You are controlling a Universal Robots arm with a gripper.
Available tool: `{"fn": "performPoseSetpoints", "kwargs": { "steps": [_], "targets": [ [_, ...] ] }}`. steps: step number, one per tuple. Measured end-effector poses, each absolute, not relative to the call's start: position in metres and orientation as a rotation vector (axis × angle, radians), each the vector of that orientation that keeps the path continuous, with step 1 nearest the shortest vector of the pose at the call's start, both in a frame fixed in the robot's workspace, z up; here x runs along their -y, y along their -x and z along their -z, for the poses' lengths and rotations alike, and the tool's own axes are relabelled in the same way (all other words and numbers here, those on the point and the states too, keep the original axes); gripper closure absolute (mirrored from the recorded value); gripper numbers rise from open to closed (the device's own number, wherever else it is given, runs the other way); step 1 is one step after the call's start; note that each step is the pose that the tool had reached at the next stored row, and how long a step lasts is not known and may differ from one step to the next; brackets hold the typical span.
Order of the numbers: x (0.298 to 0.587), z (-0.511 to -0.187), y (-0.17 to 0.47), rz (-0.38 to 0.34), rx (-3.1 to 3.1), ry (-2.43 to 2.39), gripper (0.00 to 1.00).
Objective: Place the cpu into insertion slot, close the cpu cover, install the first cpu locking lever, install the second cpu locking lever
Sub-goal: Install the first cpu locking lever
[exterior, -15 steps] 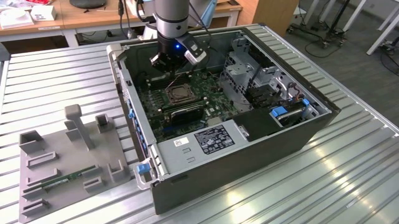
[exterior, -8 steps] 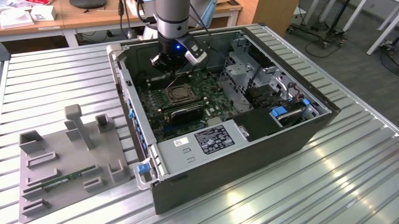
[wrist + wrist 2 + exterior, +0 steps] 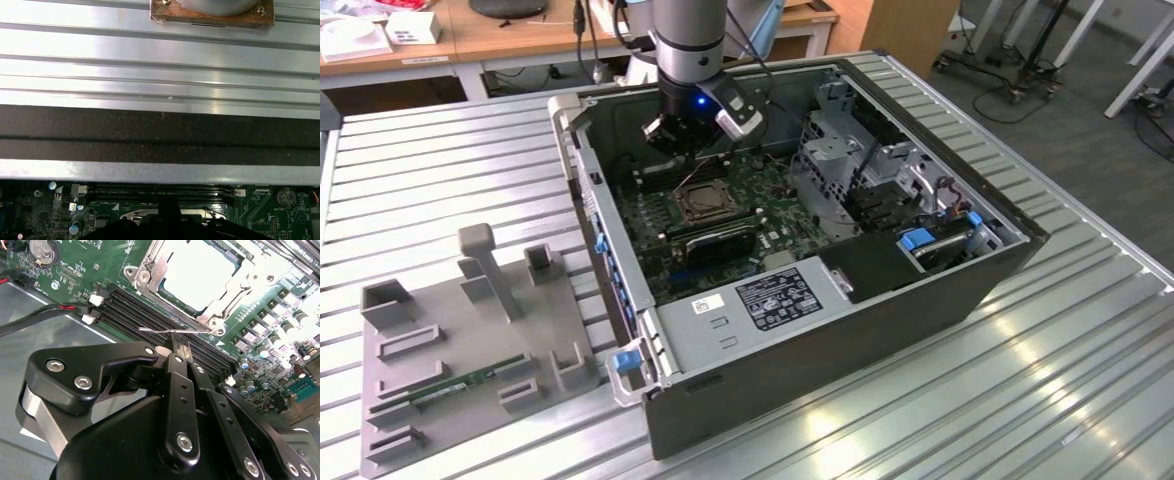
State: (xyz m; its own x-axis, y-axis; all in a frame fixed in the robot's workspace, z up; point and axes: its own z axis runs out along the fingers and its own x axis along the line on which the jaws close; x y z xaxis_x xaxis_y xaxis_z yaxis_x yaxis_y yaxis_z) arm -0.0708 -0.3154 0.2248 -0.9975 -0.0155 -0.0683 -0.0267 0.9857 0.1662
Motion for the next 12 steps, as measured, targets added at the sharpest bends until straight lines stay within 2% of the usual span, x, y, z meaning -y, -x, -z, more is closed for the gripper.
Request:
{"fn": "performPoseSetpoints", "kwargs": {
  "steps": [12],
  "targets": [
    [0.3148, -0.2223, 0.0699, -0.258, -3.064, 0.032, 0.89]
  ]
}}
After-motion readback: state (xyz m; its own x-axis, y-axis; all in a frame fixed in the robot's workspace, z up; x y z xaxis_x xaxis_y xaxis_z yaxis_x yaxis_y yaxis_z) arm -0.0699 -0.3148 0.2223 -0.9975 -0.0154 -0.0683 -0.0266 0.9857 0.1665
